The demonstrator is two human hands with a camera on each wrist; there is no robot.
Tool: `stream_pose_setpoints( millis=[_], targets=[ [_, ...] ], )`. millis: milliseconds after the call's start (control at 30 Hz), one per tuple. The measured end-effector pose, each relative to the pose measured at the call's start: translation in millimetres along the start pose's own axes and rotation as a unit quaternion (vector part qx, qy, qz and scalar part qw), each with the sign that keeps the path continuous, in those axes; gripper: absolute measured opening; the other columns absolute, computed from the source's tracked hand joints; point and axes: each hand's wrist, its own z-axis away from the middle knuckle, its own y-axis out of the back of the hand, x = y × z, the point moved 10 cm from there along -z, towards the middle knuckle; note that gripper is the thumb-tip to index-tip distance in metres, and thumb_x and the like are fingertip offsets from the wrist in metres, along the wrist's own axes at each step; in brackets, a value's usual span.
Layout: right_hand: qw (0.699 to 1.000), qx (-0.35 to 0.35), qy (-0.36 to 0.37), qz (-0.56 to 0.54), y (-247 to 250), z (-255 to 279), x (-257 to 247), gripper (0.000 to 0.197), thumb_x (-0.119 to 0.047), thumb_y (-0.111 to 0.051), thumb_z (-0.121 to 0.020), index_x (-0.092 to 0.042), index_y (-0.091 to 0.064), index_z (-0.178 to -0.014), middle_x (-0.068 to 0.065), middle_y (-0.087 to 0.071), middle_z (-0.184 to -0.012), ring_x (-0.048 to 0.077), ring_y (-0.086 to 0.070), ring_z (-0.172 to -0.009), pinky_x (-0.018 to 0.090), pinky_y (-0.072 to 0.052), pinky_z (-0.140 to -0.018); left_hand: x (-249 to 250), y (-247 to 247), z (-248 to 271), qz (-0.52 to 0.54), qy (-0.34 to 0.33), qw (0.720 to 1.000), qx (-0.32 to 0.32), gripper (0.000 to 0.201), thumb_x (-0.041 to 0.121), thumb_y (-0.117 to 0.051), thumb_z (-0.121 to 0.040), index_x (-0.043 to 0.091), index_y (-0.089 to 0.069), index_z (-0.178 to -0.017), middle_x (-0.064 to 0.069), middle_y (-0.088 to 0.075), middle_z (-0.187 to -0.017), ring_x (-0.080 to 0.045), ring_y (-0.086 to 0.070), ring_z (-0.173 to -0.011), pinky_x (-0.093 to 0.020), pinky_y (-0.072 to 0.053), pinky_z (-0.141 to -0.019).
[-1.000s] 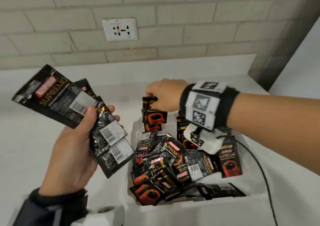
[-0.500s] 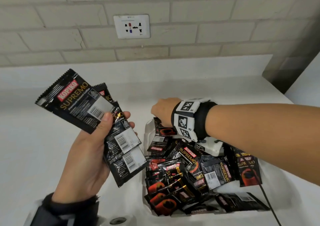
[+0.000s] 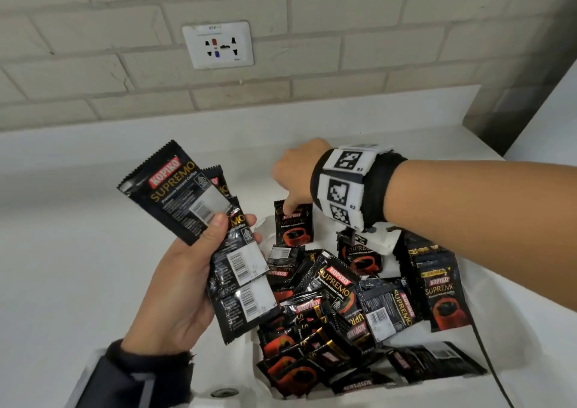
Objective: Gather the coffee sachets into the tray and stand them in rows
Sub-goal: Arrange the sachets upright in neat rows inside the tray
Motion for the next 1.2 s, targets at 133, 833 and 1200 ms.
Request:
stream_pose_setpoints(
  millis=[133, 833, 1200],
  targets=[
    [0.984, 0.111, -0.042, -0.131, 48.9, 26.3, 27.2, 0.029, -0.042, -0.047, -0.093, -0.017, -0.057, -0.103, -0.002, -0.059, -0.095, 0.021, -0.055, -0.089, 0.024, -0.036, -0.065, -15.5, -14.3, -0.5, 0.010, 0.042, 0.999, -0.026, 0.027, 0.023, -0.053, -0.076, 0.009, -0.062, -0.098, -0.009, -0.073, -0.087, -0.017, -0.068, -0.067, -0.037, -0.058, -0.064],
    [0.691, 0.350, -0.086, -0.627, 28.1, 166.1, 112.0, 0.023, -0.007, -0.064, -0.084, -0.027, -0.054, -0.077, -0.008, -0.059, -0.075, 0.008, -0.056, -0.053, 0.026, -0.048, -0.045, -64.8, -121.6, 19.6, -0.077, 0.080, 0.978, -0.178, 0.017, 0.015, -0.055, -0.083, 0.013, -0.072, -0.083, -0.011, -0.071, -0.081, -0.021, -0.066, -0.066, -0.032, -0.057, -0.056],
    [0.673, 0.099, -0.085, -0.728, -67.7, 197.1, 52.3, 0.035, -0.030, -0.070, -0.059, -0.023, -0.062, -0.091, 0.001, -0.070, -0.075, 0.008, -0.057, -0.054, 0.016, -0.044, -0.045, -71.4, -113.8, 4.5, -0.023, 0.062, 0.994, -0.085, 0.025, 0.015, -0.055, -0.087, 0.016, -0.075, -0.072, -0.017, -0.072, -0.087, -0.029, -0.069, -0.076, -0.050, -0.052, -0.082]
  ],
)
